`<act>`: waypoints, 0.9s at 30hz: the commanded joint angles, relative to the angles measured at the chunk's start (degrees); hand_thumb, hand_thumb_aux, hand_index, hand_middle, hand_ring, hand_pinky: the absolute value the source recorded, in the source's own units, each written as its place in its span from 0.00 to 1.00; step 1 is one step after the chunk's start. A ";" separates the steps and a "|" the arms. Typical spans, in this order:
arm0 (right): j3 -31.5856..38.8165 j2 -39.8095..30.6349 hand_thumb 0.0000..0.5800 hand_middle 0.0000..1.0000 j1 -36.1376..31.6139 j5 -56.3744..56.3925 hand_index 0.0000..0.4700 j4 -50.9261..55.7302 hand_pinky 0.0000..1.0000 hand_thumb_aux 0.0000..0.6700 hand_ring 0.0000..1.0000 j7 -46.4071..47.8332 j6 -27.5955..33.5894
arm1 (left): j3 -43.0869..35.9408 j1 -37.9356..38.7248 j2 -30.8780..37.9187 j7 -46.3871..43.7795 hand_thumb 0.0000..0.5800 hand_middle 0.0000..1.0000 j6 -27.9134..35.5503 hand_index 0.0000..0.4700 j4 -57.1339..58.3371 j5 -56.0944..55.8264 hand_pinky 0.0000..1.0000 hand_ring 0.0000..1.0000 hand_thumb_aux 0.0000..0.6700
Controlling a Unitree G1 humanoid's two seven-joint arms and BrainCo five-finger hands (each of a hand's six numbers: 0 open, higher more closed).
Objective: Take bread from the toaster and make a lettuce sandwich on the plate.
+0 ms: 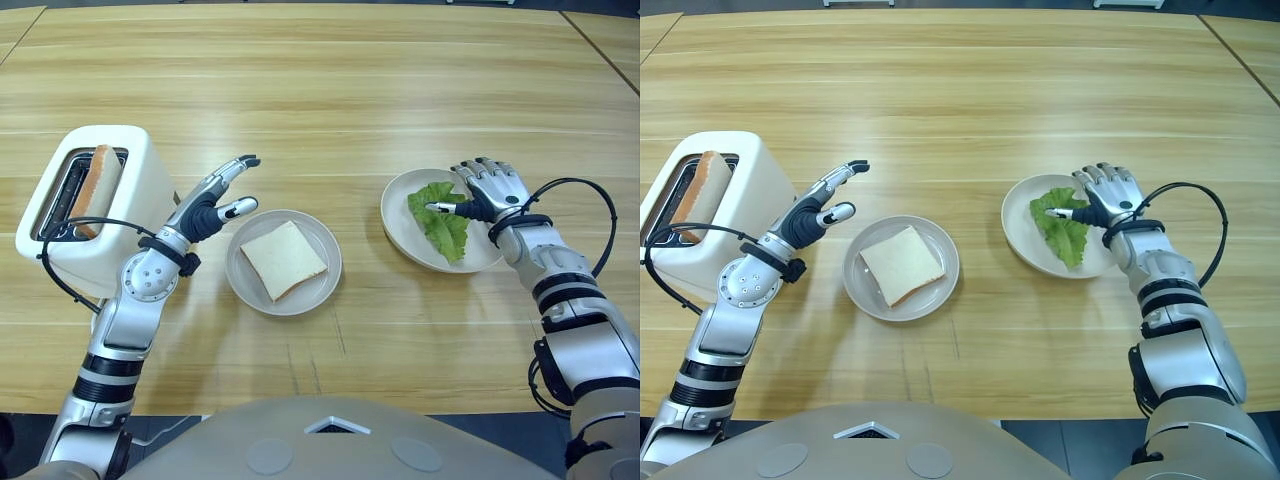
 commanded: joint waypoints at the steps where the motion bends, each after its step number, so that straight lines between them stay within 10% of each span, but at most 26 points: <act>1: 2.17 1.80 0.44 0.00 -2.81 0.56 0.25 3.31 0.00 0.25 0.00 -1.31 -0.44 | -0.25 0.16 -0.13 0.11 0.00 0.00 -0.09 0.00 0.69 0.25 0.00 0.00 0.00; 4: 3.36 1.99 0.82 0.00 -2.86 0.86 0.57 3.67 0.00 0.57 0.00 -2.24 -1.14 | -0.22 0.23 -0.13 0.08 0.00 0.00 -0.19 0.00 0.87 0.13 0.00 0.00 0.00; 5: 3.62 1.96 1.00 0.00 -2.83 1.04 1.00 3.55 0.00 1.00 0.00 -2.76 -1.41 | -0.16 0.21 -0.10 0.12 0.00 0.00 -0.29 0.00 1.03 0.08 0.00 0.00 0.00; 18: 3.08 0.88 1.00 0.00 -2.28 5.33 1.00 0.78 0.00 1.00 0.00 -5.13 -5.73 | 0.07 -0.07 -0.26 0.66 0.00 0.00 -0.73 0.00 1.79 -0.26 0.00 0.00 0.00; 27: -0.97 -3.10 1.00 0.00 5.87 18.91 1.00 -29.82 0.00 1.00 0.00 6.62 -27.50 | 4.73 -0.70 -1.36 2.73 0.00 0.00 -3.49 0.00 -1.71 -4.99 0.00 0.00 0.00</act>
